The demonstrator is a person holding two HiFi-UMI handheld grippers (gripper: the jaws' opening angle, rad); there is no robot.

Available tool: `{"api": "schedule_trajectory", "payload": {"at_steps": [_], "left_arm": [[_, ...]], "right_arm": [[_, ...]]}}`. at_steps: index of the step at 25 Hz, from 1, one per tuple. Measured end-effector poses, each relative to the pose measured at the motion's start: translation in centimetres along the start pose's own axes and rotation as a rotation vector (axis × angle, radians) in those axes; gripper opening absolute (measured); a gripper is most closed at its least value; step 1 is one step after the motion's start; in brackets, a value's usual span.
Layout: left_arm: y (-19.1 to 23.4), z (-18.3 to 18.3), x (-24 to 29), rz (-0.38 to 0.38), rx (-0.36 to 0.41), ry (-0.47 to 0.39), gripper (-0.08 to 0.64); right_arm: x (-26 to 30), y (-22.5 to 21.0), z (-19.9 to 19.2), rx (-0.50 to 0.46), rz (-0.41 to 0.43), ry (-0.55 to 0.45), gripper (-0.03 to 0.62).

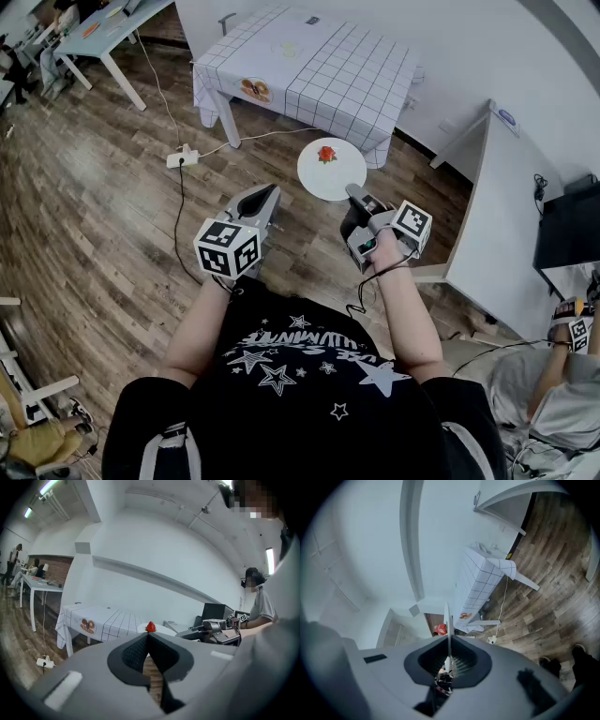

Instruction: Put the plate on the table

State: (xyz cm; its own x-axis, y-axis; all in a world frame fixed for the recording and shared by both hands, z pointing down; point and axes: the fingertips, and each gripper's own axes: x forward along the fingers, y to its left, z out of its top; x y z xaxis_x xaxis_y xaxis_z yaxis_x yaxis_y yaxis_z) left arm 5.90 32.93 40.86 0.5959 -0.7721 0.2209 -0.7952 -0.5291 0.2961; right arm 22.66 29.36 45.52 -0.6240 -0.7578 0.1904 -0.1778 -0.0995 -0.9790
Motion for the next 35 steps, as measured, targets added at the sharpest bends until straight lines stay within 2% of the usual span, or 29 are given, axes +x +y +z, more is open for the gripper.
{"api": "schedule_trajectory", "payload": {"at_steps": [6,11,17,21,24,30,33,35], "left_arm": [[0.9,0.6,-0.5,0.035,0.008,-0.02,0.009],[1.0,0.8,-0.6,0.06,0.043,-0.023,0.009],[1.0,0.1,-0.8,0.105,0.017,-0.025,0.009],[0.4,-0.3,-1.1,0.1,0.017,-0.029,0.009],[-0.2,-0.4,-1.3,0.102,0.014,-0.039,0.009],[3.8,0.3,-4.0,0.106,-0.028,-0.019,0.009],[4.6,-0.8,-2.7,0.117,-0.036,-0.007,0.009],[6.7,-1.0,-1.2,0.12,-0.044,-0.004,0.009]], "right_arm": [[0.7,0.6,-0.8,0.008,0.011,0.009,0.023],[0.8,0.5,-2.0,0.01,0.005,0.035,0.022],[0.8,0.5,-3.0,-0.004,0.024,0.063,0.023],[0.8,0.5,-3.0,-0.05,0.036,0.064,0.023],[1.1,0.6,-2.9,-0.043,0.049,0.071,0.023],[5.0,2.4,-6.4,0.002,0.009,0.089,0.023],[6.1,1.2,-5.4,0.016,0.002,0.094,0.023],[8.1,0.3,-4.4,0.028,-0.006,0.089,0.023]]}}
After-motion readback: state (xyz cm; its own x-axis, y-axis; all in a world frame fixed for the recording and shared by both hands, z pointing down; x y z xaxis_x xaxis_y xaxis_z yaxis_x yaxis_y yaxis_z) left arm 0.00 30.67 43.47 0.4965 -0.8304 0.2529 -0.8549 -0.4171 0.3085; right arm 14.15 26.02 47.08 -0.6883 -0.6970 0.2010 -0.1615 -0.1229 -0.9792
